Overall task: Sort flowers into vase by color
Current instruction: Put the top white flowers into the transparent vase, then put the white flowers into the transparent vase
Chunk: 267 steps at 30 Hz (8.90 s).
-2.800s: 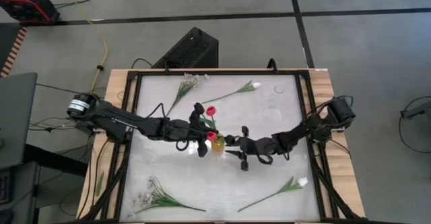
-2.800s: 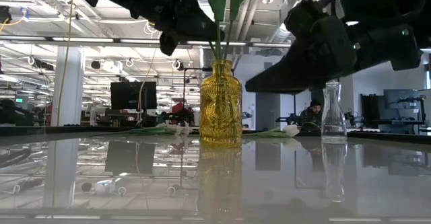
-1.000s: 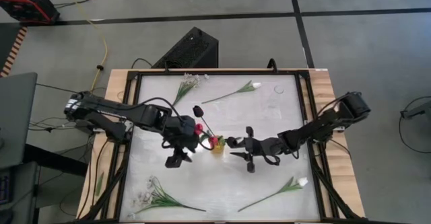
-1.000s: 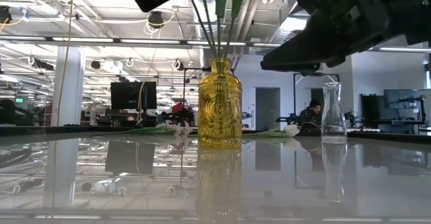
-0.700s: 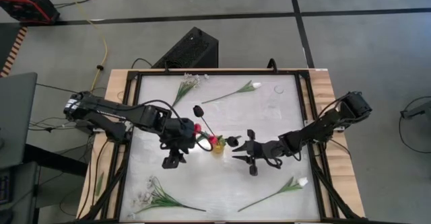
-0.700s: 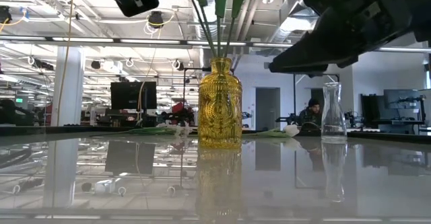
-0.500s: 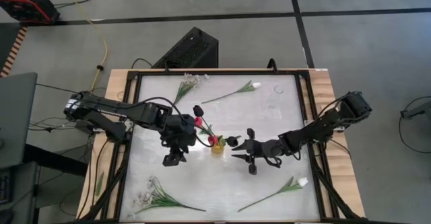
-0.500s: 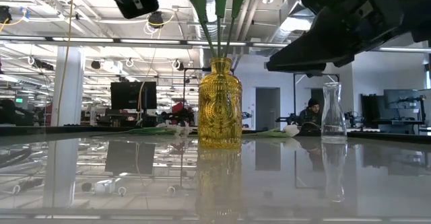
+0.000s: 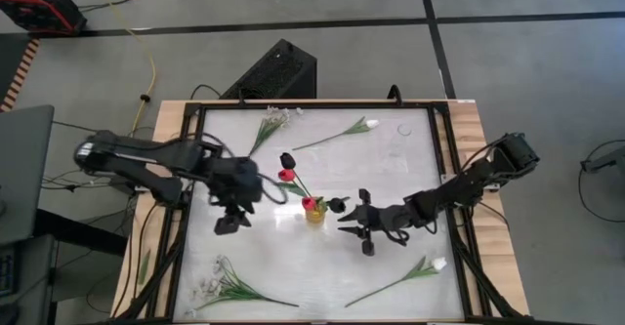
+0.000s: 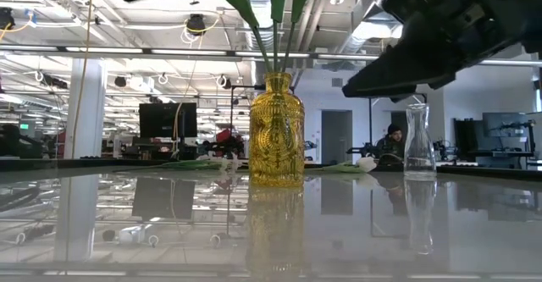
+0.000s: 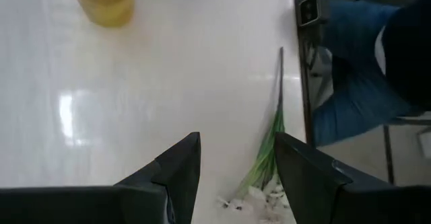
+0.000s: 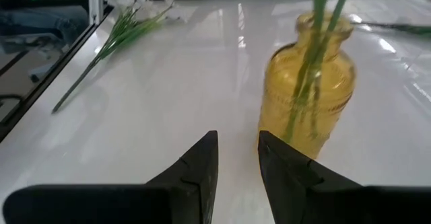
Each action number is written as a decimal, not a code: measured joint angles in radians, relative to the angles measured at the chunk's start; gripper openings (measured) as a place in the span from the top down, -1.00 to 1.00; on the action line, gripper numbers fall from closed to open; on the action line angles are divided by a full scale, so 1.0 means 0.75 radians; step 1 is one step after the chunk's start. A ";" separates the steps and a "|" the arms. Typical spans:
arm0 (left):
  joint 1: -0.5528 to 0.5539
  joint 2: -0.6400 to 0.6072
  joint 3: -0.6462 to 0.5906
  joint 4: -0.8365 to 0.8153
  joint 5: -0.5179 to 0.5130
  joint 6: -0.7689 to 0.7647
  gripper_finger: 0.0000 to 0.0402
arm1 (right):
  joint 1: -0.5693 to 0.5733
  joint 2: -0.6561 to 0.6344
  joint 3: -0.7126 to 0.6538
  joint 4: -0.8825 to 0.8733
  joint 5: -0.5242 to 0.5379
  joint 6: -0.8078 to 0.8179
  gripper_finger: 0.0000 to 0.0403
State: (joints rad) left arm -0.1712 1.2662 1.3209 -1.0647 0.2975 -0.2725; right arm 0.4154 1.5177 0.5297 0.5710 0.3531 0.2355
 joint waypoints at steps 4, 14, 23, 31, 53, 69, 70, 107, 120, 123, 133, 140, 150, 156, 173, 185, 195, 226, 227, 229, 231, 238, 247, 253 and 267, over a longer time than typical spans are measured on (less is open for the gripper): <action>-0.058 -0.122 -0.035 0.047 -0.166 -0.033 0.12 | 0.017 0.000 0.000 -0.027 -0.004 0.002 0.34; -0.076 -0.352 -0.517 0.375 -0.664 -0.111 0.12 | 0.069 -0.003 0.000 -0.028 -0.109 0.064 0.34; 0.253 -0.327 -0.876 0.701 -0.858 -0.179 0.12 | 0.080 -0.003 0.000 -0.009 -0.125 0.075 0.34; 0.805 -0.143 -0.922 0.800 -0.807 -0.123 0.12 | 0.054 -0.003 0.000 -0.014 -0.125 0.150 0.34; 1.059 0.276 -0.922 0.984 -0.543 0.063 0.62 | 0.062 -0.003 0.000 -0.096 -0.123 0.167 0.34; 0.806 -0.371 -1.052 1.368 -0.622 -0.069 0.99 | 0.022 -0.003 0.001 -0.073 -0.120 0.195 0.34; 0.795 -0.390 -1.077 1.438 -0.613 -0.079 1.00 | -0.001 -0.003 0.001 -0.076 -0.119 0.195 0.34; 0.718 0.463 -0.920 2.698 0.006 -0.301 1.00 | -1.016 -0.138 0.178 0.068 -0.781 -0.149 -0.06; 0.695 0.523 -0.755 2.680 0.017 -0.283 1.00 | -0.993 -0.138 0.178 0.164 -0.770 -0.150 -0.24; 0.679 0.523 -0.735 2.682 0.004 -0.269 1.00 | -0.988 -0.138 0.178 0.158 -0.697 -0.133 -0.24; 0.632 0.521 -0.706 2.627 -0.042 -0.212 1.00 | -0.944 -0.138 0.178 0.197 -0.678 -0.105 -0.24; 0.618 0.521 -0.706 2.625 -0.045 -0.218 1.00 | -0.943 -0.138 0.178 0.239 -0.678 -0.069 -0.14; 0.619 0.521 -0.706 2.614 -0.086 -0.243 0.84 | -0.942 -0.138 0.178 0.221 -0.649 -0.065 0.64; 0.646 0.444 -0.720 2.438 -0.059 -0.145 0.53 | -0.944 -0.196 0.178 0.071 -0.644 -0.090 0.87; 0.605 -0.010 -1.112 2.062 -0.562 0.052 0.17 | -0.996 -1.162 0.178 -1.025 -0.158 -0.210 0.83; 0.601 -0.078 -1.393 2.444 -0.500 -0.119 0.17 | -1.115 -1.301 0.177 -1.265 0.100 -0.207 0.83; 0.601 -0.078 -1.393 2.445 -0.484 -0.120 0.17 | -1.226 -1.293 0.097 -1.219 0.120 -0.209 0.83; 0.601 -0.077 -1.391 2.392 -0.462 -0.179 0.17 | -1.247 -1.236 0.325 -1.806 -0.196 0.034 -0.34; 0.601 -0.077 -1.391 2.388 -0.462 -0.179 0.17 | -1.247 -1.226 0.353 -1.850 -0.206 0.038 -0.34; 0.601 -0.077 -1.391 2.383 -0.462 -0.179 0.17 | -1.247 -1.208 0.402 -1.951 -0.257 0.051 -0.35; 0.601 -0.077 -1.391 2.382 -0.447 -0.180 0.17 | -1.246 -1.180 0.448 -2.034 -0.342 0.087 -0.35; 0.591 -0.077 -1.391 2.378 -0.104 -0.159 0.17 | -1.243 -1.107 0.519 -2.177 -0.789 0.099 -0.35; 0.298 -0.077 -1.391 2.303 0.159 -0.154 0.17 | -0.984 -1.086 0.519 -2.137 -0.948 0.216 -0.34; -0.057 -0.073 -1.380 2.299 0.026 -0.176 0.17 | -0.683 -1.057 0.519 -1.960 -0.852 0.353 -0.34; -0.791 0.052 -0.886 1.474 -0.801 -0.347 0.17 | -0.140 -0.745 0.519 -1.759 -0.727 0.544 -0.34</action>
State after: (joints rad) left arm -0.7646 1.3051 0.6563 0.0404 -0.3034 -0.5325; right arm 0.3101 0.9588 0.9188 -0.7484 -0.1925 0.6433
